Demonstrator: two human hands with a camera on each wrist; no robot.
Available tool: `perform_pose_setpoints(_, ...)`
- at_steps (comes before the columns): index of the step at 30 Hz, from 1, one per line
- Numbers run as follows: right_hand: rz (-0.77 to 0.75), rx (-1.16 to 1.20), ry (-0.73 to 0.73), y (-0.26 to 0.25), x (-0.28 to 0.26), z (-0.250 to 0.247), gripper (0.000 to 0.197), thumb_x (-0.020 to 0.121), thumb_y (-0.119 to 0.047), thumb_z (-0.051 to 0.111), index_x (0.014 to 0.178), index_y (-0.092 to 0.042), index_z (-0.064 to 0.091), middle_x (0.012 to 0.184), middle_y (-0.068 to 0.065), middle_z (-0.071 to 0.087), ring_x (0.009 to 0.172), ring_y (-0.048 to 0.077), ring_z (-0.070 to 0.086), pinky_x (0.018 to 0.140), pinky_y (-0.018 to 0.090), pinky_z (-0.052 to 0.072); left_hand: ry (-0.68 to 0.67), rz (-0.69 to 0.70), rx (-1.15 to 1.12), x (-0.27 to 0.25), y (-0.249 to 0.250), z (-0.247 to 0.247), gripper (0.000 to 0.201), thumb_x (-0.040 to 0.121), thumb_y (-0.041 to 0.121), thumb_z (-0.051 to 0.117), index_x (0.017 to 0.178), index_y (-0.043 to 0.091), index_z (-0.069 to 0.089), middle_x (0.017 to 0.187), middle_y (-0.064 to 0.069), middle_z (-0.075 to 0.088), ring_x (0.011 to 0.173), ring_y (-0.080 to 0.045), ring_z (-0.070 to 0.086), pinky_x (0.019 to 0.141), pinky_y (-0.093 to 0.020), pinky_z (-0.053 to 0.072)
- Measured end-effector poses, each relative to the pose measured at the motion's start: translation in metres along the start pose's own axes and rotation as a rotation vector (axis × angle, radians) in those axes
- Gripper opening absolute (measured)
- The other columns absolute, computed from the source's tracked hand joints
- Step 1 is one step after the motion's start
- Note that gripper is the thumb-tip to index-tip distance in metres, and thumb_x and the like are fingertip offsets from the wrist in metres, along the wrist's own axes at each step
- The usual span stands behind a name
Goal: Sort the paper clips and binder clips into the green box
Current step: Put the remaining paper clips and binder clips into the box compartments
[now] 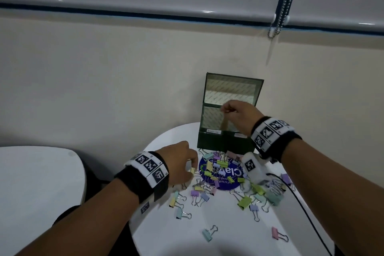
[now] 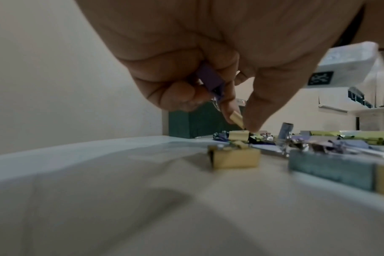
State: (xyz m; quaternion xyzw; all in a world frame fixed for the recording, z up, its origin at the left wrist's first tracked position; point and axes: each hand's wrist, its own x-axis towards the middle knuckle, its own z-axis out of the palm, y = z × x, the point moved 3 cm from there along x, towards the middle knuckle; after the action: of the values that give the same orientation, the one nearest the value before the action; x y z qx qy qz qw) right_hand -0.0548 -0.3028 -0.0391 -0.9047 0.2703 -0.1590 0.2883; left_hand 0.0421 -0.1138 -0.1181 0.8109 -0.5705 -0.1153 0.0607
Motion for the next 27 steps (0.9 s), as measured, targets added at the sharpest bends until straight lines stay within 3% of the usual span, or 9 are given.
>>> perform_pose_setpoints(2,0.014,0.035,-0.054,-0.007,0.006,0.0,0.046,0.094,-0.014,0.059,0.138,-0.026,0.052,0.144,0.003,0.05,0.12,0.023,0.056,0.074,0.02,0.046,0.048,0.002,-0.027,0.001,-0.002,-0.002,0.019,0.085,0.043,0.066,0.102,0.04,0.059,0.102,0.01,0.042,0.09,-0.012,0.055,0.081,-0.03,0.049)
perform_pose_setpoints(3,0.015,0.027,-0.048,-0.006,0.005,-0.003,0.052,0.094,-0.014,0.06,0.143,-0.027,0.048,0.148,0.001,0.045,0.125,0.025,0.053,0.079,0.02,0.045,0.073,0.005,-0.032,0.001,-0.003,-0.003,0.02,0.085,0.044,0.066,0.103,0.039,0.058,0.102,0.011,0.04,0.091,-0.013,0.055,0.08,-0.029,0.048)
perform_pose_setpoints(5,-0.007,-0.016,0.05,0.003,-0.004,-0.011,0.049,0.093,-0.015,0.061,0.139,-0.027,0.051,0.148,-0.002,0.042,0.129,0.023,0.05,0.092,0.021,0.042,0.124,0.011,-0.044,0.002,-0.005,-0.004,0.022,0.087,0.046,0.064,0.105,0.038,0.055,0.103,0.01,0.039,0.09,-0.013,0.055,0.078,-0.027,0.045)
perform_pose_setpoints(8,-0.027,-0.133,0.14,0.042,-0.032,-0.021,0.034,0.092,-0.013,0.061,0.124,-0.024,0.062,0.128,-0.002,0.051,0.118,0.016,0.05,0.101,0.031,0.043,0.218,0.024,-0.093,0.003,-0.007,-0.007,0.022,0.089,0.048,0.063,0.106,0.037,0.053,0.107,0.01,0.042,0.09,-0.011,0.056,0.081,-0.029,0.048)
perform_pose_setpoints(13,0.094,-0.338,-0.066,0.129,-0.09,-0.034,0.035,0.085,0.001,0.058,0.096,-0.032,0.062,0.103,0.0,0.06,0.101,0.023,0.061,0.089,0.028,0.045,0.325,0.026,-0.115,0.021,-0.006,-0.03,0.022,0.095,0.037,0.059,0.114,0.03,0.05,0.112,0.006,0.041,0.092,-0.014,0.057,0.082,-0.029,0.047)
perform_pose_setpoints(16,0.197,-0.361,-0.128,0.159,-0.106,-0.03,0.03,0.087,-0.006,0.061,0.105,-0.03,0.062,0.109,-0.002,0.055,0.104,0.019,0.059,0.087,0.025,0.041,0.426,-0.011,-0.176,0.046,0.004,-0.049,0.022,0.096,0.034,0.056,0.116,0.026,0.05,0.113,0.004,0.041,0.091,-0.014,0.057,0.082,-0.029,0.047)
perform_pose_setpoints(20,0.257,-0.228,-0.086,0.174,-0.109,-0.027,0.038,0.093,-0.012,0.054,0.129,-0.025,0.055,0.121,0.001,0.054,0.102,0.018,0.056,0.086,0.025,0.038,0.413,0.006,-0.231,0.088,0.031,-0.056,0.023,0.098,0.033,0.055,0.117,0.022,0.051,0.113,0.001,0.044,0.092,-0.014,0.055,0.082,-0.028,0.045)
perform_pose_setpoints(24,0.285,-0.292,-0.124,0.178,-0.109,-0.027,0.034,0.09,-0.015,0.061,0.122,-0.024,0.056,0.117,0.002,0.056,0.098,0.018,0.057,0.082,0.024,0.04,0.424,-0.045,-0.079,0.117,0.039,-0.051,0.024,0.094,0.034,0.058,0.117,0.025,0.057,0.117,-0.004,0.055,0.104,-0.023,0.054,0.089,-0.041,0.05)
perform_pose_setpoints(27,0.372,-0.37,-0.189,0.182,-0.113,-0.028,0.029,0.083,-0.024,0.068,0.11,-0.023,0.059,0.107,-0.001,0.059,0.09,0.017,0.059,0.076,0.024,0.043,0.344,-0.052,0.046,0.122,0.039,-0.047,0.027,0.093,0.042,0.056,0.119,0.033,0.058,0.119,-0.003,0.056,0.111,-0.027,0.052,0.09,-0.043,0.049)
